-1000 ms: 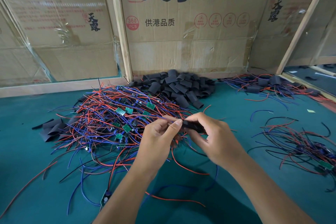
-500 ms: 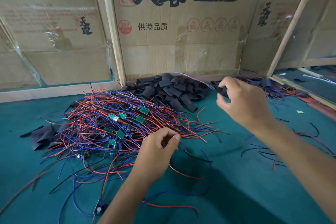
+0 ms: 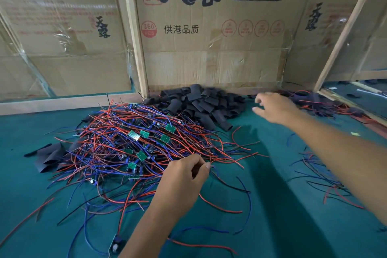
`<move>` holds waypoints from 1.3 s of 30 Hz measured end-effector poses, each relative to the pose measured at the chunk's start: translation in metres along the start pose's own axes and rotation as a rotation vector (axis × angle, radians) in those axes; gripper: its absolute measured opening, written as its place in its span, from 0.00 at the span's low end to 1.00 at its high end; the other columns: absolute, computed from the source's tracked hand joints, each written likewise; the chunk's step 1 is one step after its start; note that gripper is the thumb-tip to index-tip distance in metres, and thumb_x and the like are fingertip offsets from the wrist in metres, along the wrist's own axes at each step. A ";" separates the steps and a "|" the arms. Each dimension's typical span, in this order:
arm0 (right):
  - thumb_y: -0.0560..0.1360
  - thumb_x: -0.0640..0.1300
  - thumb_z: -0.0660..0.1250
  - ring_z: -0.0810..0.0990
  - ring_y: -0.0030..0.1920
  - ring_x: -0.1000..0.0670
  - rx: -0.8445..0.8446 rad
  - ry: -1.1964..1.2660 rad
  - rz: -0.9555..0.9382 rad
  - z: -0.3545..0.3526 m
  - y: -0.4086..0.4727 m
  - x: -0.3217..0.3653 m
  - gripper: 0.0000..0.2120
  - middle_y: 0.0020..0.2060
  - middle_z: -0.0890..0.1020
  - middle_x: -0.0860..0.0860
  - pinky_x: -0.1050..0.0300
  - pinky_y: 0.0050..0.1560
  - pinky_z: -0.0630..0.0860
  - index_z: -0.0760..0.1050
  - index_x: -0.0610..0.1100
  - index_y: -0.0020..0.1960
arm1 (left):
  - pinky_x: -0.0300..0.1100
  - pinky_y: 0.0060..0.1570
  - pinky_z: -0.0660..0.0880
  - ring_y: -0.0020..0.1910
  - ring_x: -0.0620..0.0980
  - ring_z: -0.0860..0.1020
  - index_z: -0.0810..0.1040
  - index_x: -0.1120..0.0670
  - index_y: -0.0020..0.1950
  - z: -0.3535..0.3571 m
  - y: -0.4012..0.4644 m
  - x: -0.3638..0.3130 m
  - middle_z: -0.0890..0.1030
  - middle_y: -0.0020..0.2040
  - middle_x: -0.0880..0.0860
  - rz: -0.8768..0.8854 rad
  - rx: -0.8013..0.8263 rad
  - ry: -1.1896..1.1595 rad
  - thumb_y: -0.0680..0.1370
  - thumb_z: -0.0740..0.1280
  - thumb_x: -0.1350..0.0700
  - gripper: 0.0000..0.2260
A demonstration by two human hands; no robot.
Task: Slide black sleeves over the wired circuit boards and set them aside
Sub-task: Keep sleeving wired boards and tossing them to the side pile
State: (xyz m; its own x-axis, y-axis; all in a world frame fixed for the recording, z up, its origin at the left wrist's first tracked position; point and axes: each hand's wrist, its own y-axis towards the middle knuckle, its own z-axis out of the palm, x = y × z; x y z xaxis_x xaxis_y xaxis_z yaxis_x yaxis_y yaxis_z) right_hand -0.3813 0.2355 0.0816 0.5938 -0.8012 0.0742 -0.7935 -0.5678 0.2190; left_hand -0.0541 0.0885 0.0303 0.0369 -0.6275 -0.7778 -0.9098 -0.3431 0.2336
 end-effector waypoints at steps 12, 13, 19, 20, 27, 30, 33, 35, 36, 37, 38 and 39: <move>0.77 0.58 0.69 0.74 0.34 0.42 0.049 0.249 0.241 0.071 -0.007 0.097 0.20 0.31 0.74 0.47 0.56 0.28 0.63 0.70 0.43 0.38 | 0.39 0.28 0.60 0.26 0.45 0.67 0.74 0.49 0.39 0.003 -0.001 0.004 0.70 0.27 0.46 0.006 -0.010 0.068 0.82 0.63 0.46 0.13; 0.78 0.56 0.68 0.75 0.35 0.42 0.003 0.299 0.255 0.066 -0.013 0.095 0.19 0.31 0.75 0.47 0.56 0.30 0.65 0.70 0.43 0.38 | 0.40 0.29 0.61 0.27 0.45 0.67 0.74 0.49 0.39 0.004 -0.001 0.003 0.70 0.28 0.46 0.008 -0.006 0.071 0.82 0.63 0.46 0.13; 0.81 0.51 0.64 0.84 0.28 0.46 -0.133 1.221 0.293 0.022 -0.098 0.119 0.13 0.35 0.85 0.45 0.61 0.19 0.67 0.68 0.42 0.44 | 0.42 0.32 0.65 0.29 0.45 0.69 0.74 0.48 0.45 0.009 -0.001 -0.003 0.74 0.32 0.47 0.051 -0.050 0.012 0.81 0.65 0.47 0.08; 0.80 0.51 0.65 0.84 0.29 0.44 -0.097 1.270 0.262 0.020 -0.115 0.129 0.14 0.36 0.85 0.44 0.60 0.21 0.68 0.69 0.42 0.44 | 0.41 0.33 0.66 0.31 0.44 0.70 0.74 0.47 0.47 0.010 -0.001 -0.006 0.76 0.34 0.46 0.060 -0.075 -0.012 0.80 0.67 0.46 0.06; 0.79 0.49 0.68 0.75 0.27 0.49 0.071 1.572 0.313 0.023 -0.184 0.167 0.14 0.35 0.76 0.42 0.57 0.26 0.74 0.71 0.42 0.42 | 0.41 0.36 0.70 0.32 0.44 0.70 0.74 0.49 0.46 0.004 -0.001 -0.010 0.76 0.36 0.45 0.049 -0.138 -0.204 0.71 0.78 0.54 0.13; 0.80 0.46 0.68 0.78 0.28 0.49 0.239 1.752 0.232 0.022 -0.187 0.164 0.11 0.36 0.79 0.41 0.57 0.27 0.76 0.71 0.42 0.42 | 0.37 0.33 0.70 0.31 0.45 0.72 0.75 0.50 0.43 -0.003 -0.001 -0.006 0.79 0.36 0.49 0.075 -0.140 -0.122 0.72 0.78 0.54 0.11; 0.77 0.44 0.69 0.78 0.33 0.47 0.380 1.893 0.209 0.020 -0.184 0.153 0.09 0.40 0.78 0.38 0.57 0.32 0.80 0.72 0.43 0.41 | 0.39 0.36 0.72 0.35 0.48 0.76 0.77 0.47 0.44 -0.007 -0.002 -0.009 0.80 0.39 0.47 0.074 -0.135 -0.097 0.73 0.77 0.54 0.09; 0.73 0.46 0.70 0.79 0.34 0.47 0.417 1.973 0.227 0.020 -0.181 0.148 0.09 0.41 0.80 0.40 0.57 0.34 0.81 0.72 0.43 0.41 | 0.37 0.38 0.74 0.38 0.46 0.78 0.79 0.46 0.46 -0.013 -0.002 -0.013 0.81 0.41 0.44 0.071 -0.091 -0.071 0.74 0.76 0.53 0.07; 0.72 0.46 0.70 0.81 0.35 0.47 0.411 2.012 0.243 0.020 -0.180 0.146 0.08 0.41 0.82 0.42 0.57 0.35 0.81 0.72 0.43 0.42 | 0.35 0.39 0.73 0.39 0.45 0.78 0.81 0.46 0.47 -0.019 -0.003 -0.014 0.81 0.42 0.42 0.069 -0.064 -0.057 0.74 0.76 0.52 0.06; 0.72 0.46 0.69 0.82 0.35 0.47 0.385 2.044 0.259 0.021 -0.179 0.143 0.08 0.42 0.83 0.42 0.58 0.35 0.81 0.72 0.43 0.43 | 0.34 0.39 0.73 0.38 0.44 0.78 0.82 0.46 0.46 -0.028 -0.003 -0.014 0.82 0.42 0.43 0.066 -0.039 -0.061 0.75 0.75 0.52 0.04; 0.72 0.46 0.69 0.83 0.36 0.48 0.346 2.071 0.272 0.023 -0.177 0.140 0.08 0.43 0.84 0.42 0.59 0.36 0.81 0.72 0.43 0.43 | 0.34 0.38 0.73 0.37 0.45 0.79 0.83 0.47 0.45 -0.039 -0.003 -0.014 0.83 0.41 0.45 0.051 -0.025 -0.096 0.76 0.73 0.52 0.01; 0.72 0.46 0.69 0.83 0.37 0.48 0.302 2.096 0.285 0.025 -0.175 0.136 0.08 0.44 0.84 0.42 0.59 0.36 0.81 0.72 0.43 0.43 | 0.33 0.36 0.73 0.35 0.44 0.78 0.83 0.48 0.43 -0.053 -0.003 -0.013 0.84 0.39 0.47 0.023 -0.029 -0.141 0.76 0.72 0.53 0.02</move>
State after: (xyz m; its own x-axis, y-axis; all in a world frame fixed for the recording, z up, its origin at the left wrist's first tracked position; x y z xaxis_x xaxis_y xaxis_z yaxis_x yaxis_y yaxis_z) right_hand -0.1647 0.2214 0.0292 -0.4515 0.3711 0.8114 -0.7306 -0.6758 -0.0975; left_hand -0.0303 0.0606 0.0709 -0.0446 -0.5315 -0.8459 -0.8975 -0.3506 0.2676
